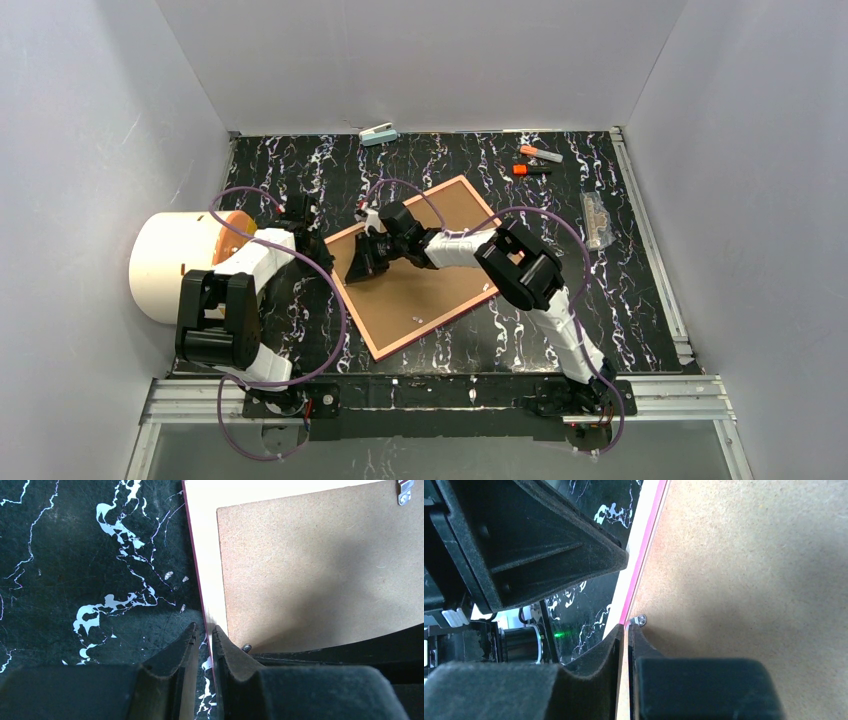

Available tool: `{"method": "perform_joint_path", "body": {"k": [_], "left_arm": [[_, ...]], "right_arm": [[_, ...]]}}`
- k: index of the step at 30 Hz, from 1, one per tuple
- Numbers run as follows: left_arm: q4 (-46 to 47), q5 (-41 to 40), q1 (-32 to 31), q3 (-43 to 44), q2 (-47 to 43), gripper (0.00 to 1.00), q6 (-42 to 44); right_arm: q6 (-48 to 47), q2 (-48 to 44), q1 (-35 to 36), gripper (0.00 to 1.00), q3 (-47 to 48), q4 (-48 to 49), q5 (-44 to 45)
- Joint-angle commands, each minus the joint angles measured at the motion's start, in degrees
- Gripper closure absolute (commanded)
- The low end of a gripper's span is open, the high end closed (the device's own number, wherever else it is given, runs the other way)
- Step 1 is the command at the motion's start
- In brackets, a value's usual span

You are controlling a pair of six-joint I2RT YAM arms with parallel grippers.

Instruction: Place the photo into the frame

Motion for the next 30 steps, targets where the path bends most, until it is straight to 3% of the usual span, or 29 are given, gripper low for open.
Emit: {"method": "perform_joint_path", "body": {"k": [1,19,30], "left_arm": [[-3.44,-2.38,0.18,-1.22,1.94,0.86,0.84],[-3.31,-2.45,0.22,-1.62,1.86,0.86,0.76],[-3.98,-3.24,0.23,0.49,-0.09,0.86,1.37]], "right_arm": [[-0.44,1.61,-0.05,0.84,3.26,-0.54,-0.76],[-1.33,3.51,0.2,0.93,6.21,-7.2,3.91],[-0.71,-9.2,-0.83,0.72,1.62,-4.23,2.85]]}}
